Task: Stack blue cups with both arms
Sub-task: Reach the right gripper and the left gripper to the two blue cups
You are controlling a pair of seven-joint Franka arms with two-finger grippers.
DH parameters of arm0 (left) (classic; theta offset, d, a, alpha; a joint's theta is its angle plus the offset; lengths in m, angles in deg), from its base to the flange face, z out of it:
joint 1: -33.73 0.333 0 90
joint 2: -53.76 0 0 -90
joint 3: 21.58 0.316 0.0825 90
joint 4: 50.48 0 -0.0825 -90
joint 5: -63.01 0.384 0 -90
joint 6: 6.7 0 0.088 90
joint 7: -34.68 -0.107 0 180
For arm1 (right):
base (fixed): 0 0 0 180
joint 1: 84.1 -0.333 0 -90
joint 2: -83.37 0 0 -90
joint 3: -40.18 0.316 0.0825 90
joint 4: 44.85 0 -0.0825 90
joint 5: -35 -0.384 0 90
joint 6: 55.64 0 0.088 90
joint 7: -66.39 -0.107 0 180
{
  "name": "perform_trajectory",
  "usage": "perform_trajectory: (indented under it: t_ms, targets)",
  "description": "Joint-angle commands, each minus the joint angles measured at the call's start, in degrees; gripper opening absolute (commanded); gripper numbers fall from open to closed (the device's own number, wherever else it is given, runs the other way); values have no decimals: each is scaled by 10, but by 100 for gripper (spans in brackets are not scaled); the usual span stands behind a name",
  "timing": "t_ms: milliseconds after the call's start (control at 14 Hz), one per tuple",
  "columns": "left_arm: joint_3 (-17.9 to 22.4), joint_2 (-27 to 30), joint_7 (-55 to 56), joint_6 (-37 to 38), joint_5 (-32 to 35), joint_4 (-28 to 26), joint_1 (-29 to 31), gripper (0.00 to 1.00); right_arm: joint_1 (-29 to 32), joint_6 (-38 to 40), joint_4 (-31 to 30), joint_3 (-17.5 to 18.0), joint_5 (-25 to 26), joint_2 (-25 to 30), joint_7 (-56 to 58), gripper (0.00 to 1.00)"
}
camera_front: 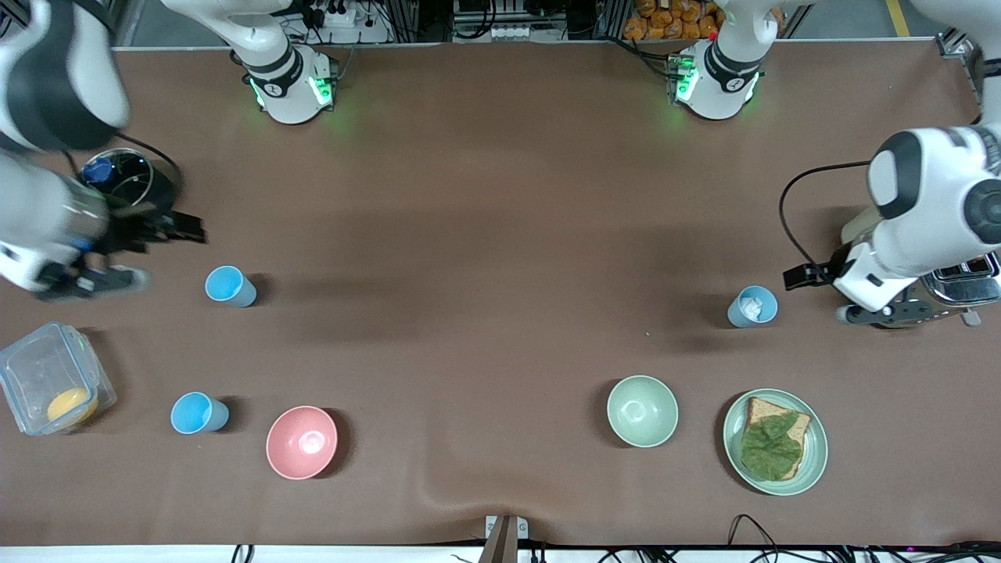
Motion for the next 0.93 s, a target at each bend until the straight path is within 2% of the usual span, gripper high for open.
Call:
perform_trajectory:
  t_ms: [0,143,500,571,714,786,857]
  targets:
    - [-5,-35,-19,-67,0,-23,20,100,3,-28,15,-3,-10,-59,25,100]
    - [-6,-63,-19,-109,0,-31,20,100,25,-72,13,-5,-23,-85,27,100]
    - [-9,-95,-18,-139,-6,-30,15,98,86,-112,7,-6,14,-154,55,100]
    - [-17,-100,-18,-141,-7,-30,16,87,99,-114,6,-6,15,-167,93,100]
    - [-24,-105,-18,-145,-7,-32,16,42,132,-127,-33,-6,15,-171,129,100]
    - [-25,-106,-18,-145,-7,-31,16,14,144,-164,-67,-6,15,-166,144,100]
    - [-30,-107,-16,-146,-9,-31,16,0,153,-199,-93,-6,15,-163,181,100]
